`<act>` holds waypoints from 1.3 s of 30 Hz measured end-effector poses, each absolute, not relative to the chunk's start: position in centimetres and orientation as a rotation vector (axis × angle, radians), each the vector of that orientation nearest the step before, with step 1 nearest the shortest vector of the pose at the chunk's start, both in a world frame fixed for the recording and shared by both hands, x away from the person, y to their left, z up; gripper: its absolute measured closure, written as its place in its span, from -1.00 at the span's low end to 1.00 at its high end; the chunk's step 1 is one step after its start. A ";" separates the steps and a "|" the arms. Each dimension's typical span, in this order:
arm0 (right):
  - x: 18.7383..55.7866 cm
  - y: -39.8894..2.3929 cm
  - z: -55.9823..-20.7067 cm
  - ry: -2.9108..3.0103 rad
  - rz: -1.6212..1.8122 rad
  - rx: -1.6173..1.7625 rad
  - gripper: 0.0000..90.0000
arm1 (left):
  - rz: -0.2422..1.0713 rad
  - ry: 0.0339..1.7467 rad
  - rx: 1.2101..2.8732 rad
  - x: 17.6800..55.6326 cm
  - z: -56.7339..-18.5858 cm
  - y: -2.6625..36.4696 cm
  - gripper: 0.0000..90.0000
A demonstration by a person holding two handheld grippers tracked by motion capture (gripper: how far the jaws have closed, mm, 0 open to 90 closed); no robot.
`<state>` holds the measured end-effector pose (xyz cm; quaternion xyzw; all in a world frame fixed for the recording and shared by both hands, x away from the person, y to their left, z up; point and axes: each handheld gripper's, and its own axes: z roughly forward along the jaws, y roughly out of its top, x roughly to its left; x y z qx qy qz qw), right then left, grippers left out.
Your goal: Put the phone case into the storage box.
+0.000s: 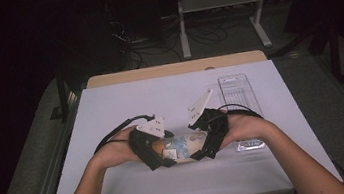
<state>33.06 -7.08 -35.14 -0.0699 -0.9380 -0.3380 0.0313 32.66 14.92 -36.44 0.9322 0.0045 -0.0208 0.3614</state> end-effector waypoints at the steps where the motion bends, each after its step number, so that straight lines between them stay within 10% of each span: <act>1: 33.1 -7.0 -35.2 -2.893 -1.041 -0.204 -1.00 | -0.053 0.008 2.402 32.7 -36.4 14.9 -0.74; 39: 33.1 -4.9 -37.0 -2.964 -0.877 -0.097 -0.90 | -0.040 0.000 2.409 32.5 -36.5 14.7 -0.74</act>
